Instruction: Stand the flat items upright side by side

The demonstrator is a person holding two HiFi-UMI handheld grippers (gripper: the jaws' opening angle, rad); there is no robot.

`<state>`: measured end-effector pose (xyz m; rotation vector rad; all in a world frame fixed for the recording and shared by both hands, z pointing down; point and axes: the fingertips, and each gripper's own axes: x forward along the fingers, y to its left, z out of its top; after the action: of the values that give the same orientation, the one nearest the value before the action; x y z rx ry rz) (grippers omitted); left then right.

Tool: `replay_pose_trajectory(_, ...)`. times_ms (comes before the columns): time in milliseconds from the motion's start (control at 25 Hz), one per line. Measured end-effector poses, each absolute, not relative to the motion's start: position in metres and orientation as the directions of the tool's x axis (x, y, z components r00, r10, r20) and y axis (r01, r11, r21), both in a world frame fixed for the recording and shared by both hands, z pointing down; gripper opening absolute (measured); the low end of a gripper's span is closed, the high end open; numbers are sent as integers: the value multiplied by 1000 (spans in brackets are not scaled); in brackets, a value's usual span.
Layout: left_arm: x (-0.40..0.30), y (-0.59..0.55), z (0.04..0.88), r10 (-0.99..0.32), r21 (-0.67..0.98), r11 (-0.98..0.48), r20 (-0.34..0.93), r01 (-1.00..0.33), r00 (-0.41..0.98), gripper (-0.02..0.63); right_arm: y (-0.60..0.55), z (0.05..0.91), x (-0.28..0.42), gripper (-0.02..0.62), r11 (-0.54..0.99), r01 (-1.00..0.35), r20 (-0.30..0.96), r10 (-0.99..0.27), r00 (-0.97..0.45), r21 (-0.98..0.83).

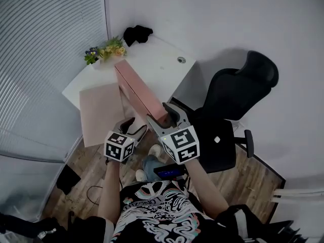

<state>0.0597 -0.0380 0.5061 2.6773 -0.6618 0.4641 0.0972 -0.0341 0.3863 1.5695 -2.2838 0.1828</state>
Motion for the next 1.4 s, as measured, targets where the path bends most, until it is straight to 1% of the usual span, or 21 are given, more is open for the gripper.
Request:
replay_pose_trajectory(280, 42, -70, 477, -474, 321, -792, 214, -520, 854, 245, -70, 381, 95, 270, 428, -902, 408, -834, -372, 52)
replay_pose_trajectory(400, 34, -86, 473, -498, 349, -776, 171, -525, 850, 245, -92, 380, 94, 272, 455, -890, 432, -810, -397, 37)
replay_pose_trajectory(600, 26, -115, 474, -514, 387, -757, 148, -527, 845, 245, -135, 382, 87, 276, 516, -855, 480, -763, -432, 50)
replay_pose_trajectory(760, 23, -134, 473, -517, 411, -751, 121, -517, 847, 245, -169, 393, 78, 295, 551, -833, 537, -719, -440, 54)
replay_pose_trajectory(1000, 33, -152, 484, -502, 413, -753, 143, -512, 853, 245, -203, 417, 71, 314, 579, -815, 611, -638, -469, -22)
replay_pose_trajectory(1200, 35, -164, 494, -496, 420, -749, 156, -512, 854, 244, -229, 423, 65, 324, 576, -813, 624, -604, -495, -88)
replay_pose_trajectory(1280, 33, -167, 496, -498, 422, -746, 158, -514, 852, 244, -235, 427, 59, 345, 586, -802, 639, -575, -510, -113)
replay_pose_trajectory(1400, 32, -170, 495, -503, 435, -741, 147, -512, 852, 238, -242, 439, 53, 345, 584, -797, 686, -516, -513, -156)
